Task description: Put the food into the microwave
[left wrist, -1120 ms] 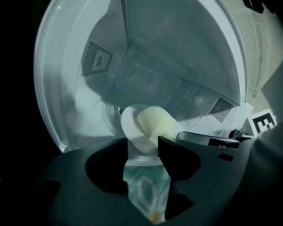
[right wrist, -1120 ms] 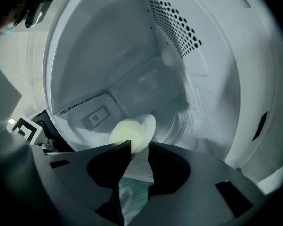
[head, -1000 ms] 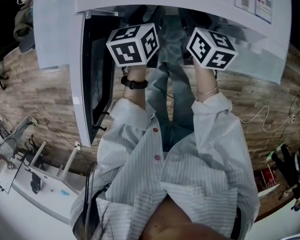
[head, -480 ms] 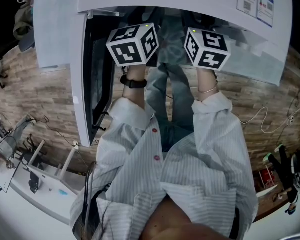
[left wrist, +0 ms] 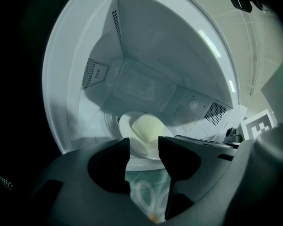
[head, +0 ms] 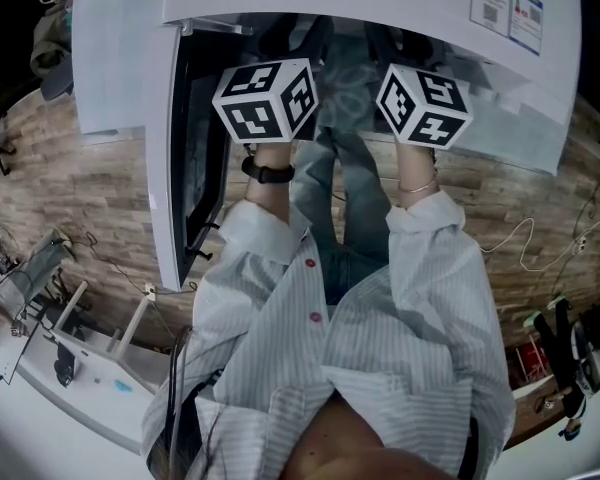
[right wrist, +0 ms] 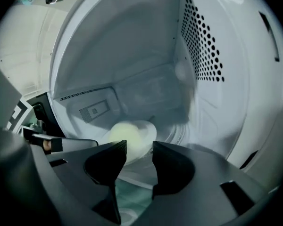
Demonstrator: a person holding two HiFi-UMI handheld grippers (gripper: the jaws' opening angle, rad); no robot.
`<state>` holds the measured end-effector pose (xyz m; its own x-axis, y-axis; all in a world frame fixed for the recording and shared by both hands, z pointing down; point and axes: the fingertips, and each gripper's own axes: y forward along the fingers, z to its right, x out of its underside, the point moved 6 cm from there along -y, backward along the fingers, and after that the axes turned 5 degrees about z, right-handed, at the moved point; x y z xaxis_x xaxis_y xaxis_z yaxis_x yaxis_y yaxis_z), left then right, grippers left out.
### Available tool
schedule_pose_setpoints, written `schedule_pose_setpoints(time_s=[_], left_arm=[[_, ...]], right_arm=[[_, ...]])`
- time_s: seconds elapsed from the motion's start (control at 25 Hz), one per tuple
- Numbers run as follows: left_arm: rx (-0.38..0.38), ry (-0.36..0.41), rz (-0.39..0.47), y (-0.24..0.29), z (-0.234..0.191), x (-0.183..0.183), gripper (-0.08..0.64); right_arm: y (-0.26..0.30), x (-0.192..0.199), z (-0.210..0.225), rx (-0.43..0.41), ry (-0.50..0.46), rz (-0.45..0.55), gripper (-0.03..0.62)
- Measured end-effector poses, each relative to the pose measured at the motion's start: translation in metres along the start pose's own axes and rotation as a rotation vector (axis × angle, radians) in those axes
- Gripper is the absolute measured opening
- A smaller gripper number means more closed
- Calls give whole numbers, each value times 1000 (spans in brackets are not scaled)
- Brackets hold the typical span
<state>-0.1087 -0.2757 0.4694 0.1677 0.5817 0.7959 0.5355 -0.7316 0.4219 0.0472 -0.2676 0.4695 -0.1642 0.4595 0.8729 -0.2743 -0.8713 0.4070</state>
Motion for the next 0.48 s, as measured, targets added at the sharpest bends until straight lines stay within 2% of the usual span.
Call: schedule_pose_setpoints(time_s=[0.28,0.48], left_arm=[[70,-4,13,-12,22,-10,195],[79,12,67,-36,36,-26,139]], right_arm=[[-15,-5,-9,-63,42,-14,174],[-36,-20,-21,-101,54,1,124]])
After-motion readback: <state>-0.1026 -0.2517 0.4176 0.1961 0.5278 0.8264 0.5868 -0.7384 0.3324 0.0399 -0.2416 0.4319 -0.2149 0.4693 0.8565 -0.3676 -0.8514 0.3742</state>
